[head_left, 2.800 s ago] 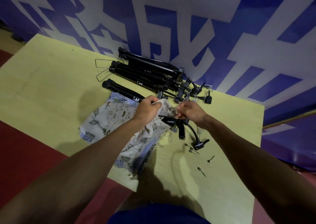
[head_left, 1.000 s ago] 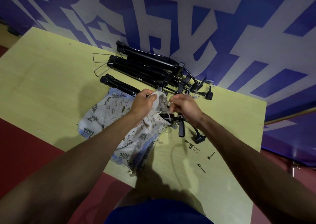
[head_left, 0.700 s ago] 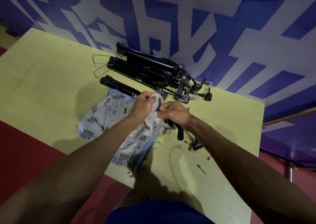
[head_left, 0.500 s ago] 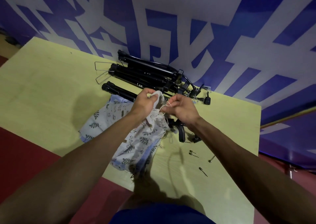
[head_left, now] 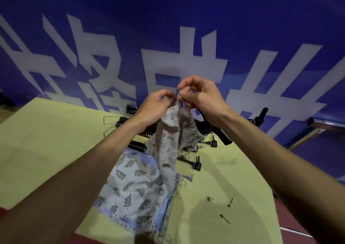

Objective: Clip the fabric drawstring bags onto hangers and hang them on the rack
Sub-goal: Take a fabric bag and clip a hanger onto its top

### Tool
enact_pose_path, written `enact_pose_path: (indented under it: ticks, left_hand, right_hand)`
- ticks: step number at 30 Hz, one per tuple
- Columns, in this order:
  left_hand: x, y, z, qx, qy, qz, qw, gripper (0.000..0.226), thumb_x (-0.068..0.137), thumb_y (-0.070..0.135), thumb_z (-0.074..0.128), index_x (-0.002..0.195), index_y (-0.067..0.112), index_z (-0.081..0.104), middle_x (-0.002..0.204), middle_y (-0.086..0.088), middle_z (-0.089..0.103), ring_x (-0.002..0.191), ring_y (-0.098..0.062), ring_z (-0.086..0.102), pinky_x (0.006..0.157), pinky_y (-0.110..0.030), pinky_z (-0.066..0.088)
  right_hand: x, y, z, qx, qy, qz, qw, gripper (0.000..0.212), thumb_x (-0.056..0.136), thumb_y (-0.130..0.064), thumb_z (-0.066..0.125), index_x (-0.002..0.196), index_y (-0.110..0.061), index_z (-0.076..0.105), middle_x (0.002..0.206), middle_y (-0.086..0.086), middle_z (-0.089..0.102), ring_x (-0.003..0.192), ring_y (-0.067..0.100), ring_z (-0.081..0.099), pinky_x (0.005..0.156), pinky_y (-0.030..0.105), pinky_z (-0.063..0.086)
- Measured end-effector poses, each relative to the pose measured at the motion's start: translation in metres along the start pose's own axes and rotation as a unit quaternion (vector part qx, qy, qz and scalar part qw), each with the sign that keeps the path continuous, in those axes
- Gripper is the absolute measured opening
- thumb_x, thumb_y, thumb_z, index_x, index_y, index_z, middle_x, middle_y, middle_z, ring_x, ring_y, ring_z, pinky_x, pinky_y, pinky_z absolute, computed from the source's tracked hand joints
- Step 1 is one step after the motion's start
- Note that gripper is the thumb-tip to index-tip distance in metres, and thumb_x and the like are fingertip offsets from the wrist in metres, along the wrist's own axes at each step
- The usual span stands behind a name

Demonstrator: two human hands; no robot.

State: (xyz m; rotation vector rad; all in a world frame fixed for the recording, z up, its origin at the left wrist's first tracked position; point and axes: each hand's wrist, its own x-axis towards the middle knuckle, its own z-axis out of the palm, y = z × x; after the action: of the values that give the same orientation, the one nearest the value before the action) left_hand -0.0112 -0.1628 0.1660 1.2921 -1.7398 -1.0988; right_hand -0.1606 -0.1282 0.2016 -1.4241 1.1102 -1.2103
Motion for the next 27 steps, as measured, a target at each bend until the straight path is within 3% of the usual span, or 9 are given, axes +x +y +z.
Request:
enact_pose_path:
  ticks: [2, 4, 7, 10, 13, 17, 20, 24, 27]
  left_hand:
    - [0.007, 0.024, -0.002, 0.016, -0.013, 0.056, 0.998, 0.021, 0.089, 0.023, 0.055, 0.084, 0.043, 0.062, 0.1, 0.009, 0.058, 0.097, -0.007, 0.059, 0.093, -0.029, 0.048]
    - [0.01, 0.049, 0.0, -0.006, -0.024, 0.101, 0.995, 0.022, 0.092, 0.02, 0.053, 0.087, 0.04, 0.06, 0.096, 0.011, 0.044, 0.094, 0.003, 0.051, 0.087, -0.014, 0.043]
    - [0.013, 0.083, 0.009, -0.079, -0.088, 0.157, 0.981, 0.022, 0.095, 0.016, 0.05, 0.087, 0.034, 0.061, 0.098, 0.008, 0.047, 0.091, 0.002, 0.053, 0.079, -0.007, 0.044]
    - [0.018, 0.105, 0.033, -0.073, -0.125, 0.207, 0.968, 0.011, 0.089, 0.027, 0.057, 0.085, 0.035, 0.064, 0.094, 0.004, 0.052, 0.089, -0.01, 0.054, 0.082, -0.024, 0.044]
    - [0.023, 0.116, 0.061, 0.0, -0.101, 0.256, 0.961, 0.013, 0.084, 0.031, 0.065, 0.084, 0.019, 0.068, 0.085, 0.005, 0.053, 0.085, -0.015, 0.053, 0.08, -0.035, 0.044]
    - [0.026, 0.13, 0.105, 0.04, -0.131, 0.272, 0.953, 0.021, 0.083, 0.026, 0.069, 0.097, 0.01, 0.066, 0.102, 0.0, 0.057, 0.1, -0.019, 0.054, 0.089, -0.036, 0.044]
    - [0.022, 0.143, 0.144, 0.033, -0.167, 0.272, 0.947, 0.033, 0.085, 0.022, 0.067, 0.115, 0.009, 0.061, 0.12, 0.003, 0.051, 0.113, -0.013, 0.05, 0.096, -0.026, 0.041]
    - [0.003, 0.16, 0.193, -0.041, -0.279, 0.19, 0.94, 0.03, 0.092, 0.02, 0.056, 0.122, 0.016, 0.055, 0.119, 0.003, 0.062, 0.106, -0.001, 0.057, 0.094, -0.015, 0.043]
    - [-0.007, 0.17, 0.238, -0.027, -0.294, 0.155, 0.943, 0.027, 0.094, 0.03, 0.05, 0.12, 0.023, 0.057, 0.123, 0.002, 0.062, 0.113, -0.005, 0.055, 0.1, -0.022, 0.04]
  right_hand:
    - [0.003, -0.023, -0.013, 0.002, 0.021, -0.016, 1.0, 0.02, 0.089, 0.01, 0.052, 0.083, -0.008, 0.057, 0.066, 0.011, 0.055, 0.042, 0.01, 0.043, 0.044, 0.025, 0.037]
    - [0.003, -0.042, -0.028, -0.022, 0.03, -0.03, 0.999, 0.019, 0.09, 0.009, 0.051, 0.084, -0.008, 0.056, 0.067, 0.009, 0.058, 0.044, 0.011, 0.042, 0.043, 0.025, 0.035]
    - [-0.002, -0.066, -0.052, -0.079, 0.048, -0.046, 0.995, 0.017, 0.09, 0.007, 0.054, 0.085, -0.009, 0.056, 0.07, 0.008, 0.058, 0.047, 0.01, 0.046, 0.045, 0.027, 0.04]
    - [-0.015, -0.082, -0.078, -0.119, 0.081, -0.048, 0.988, 0.017, 0.088, 0.007, 0.055, 0.084, -0.009, 0.053, 0.071, 0.01, 0.053, 0.047, 0.009, 0.049, 0.044, 0.026, 0.045]
    - [-0.033, -0.089, -0.103, -0.135, 0.114, -0.031, 0.984, 0.025, 0.087, 0.011, 0.054, 0.079, -0.012, 0.049, 0.071, 0.015, 0.054, 0.044, 0.008, 0.048, 0.043, 0.025, 0.044]
    - [-0.06, -0.094, -0.14, -0.137, 0.142, -0.012, 0.98, 0.027, 0.086, 0.014, 0.05, 0.076, -0.011, 0.047, 0.072, 0.02, 0.055, 0.047, 0.015, 0.044, 0.039, 0.025, 0.041]
    - [-0.077, -0.092, -0.171, -0.105, 0.155, -0.014, 0.982, 0.031, 0.084, 0.017, 0.044, 0.072, -0.01, 0.047, 0.07, 0.017, 0.054, 0.045, 0.012, 0.043, 0.038, 0.022, 0.036]
    - [-0.093, -0.084, -0.213, -0.04, 0.141, -0.022, 0.989, 0.031, 0.083, 0.019, 0.043, 0.072, -0.01, 0.048, 0.067, 0.014, 0.056, 0.052, 0.02, 0.048, 0.037, 0.021, 0.036]
    - [-0.109, -0.081, -0.249, -0.034, 0.139, -0.014, 0.99, 0.032, 0.083, 0.019, 0.043, 0.072, -0.011, 0.047, 0.065, 0.012, 0.057, 0.045, 0.015, 0.043, 0.042, 0.022, 0.038]
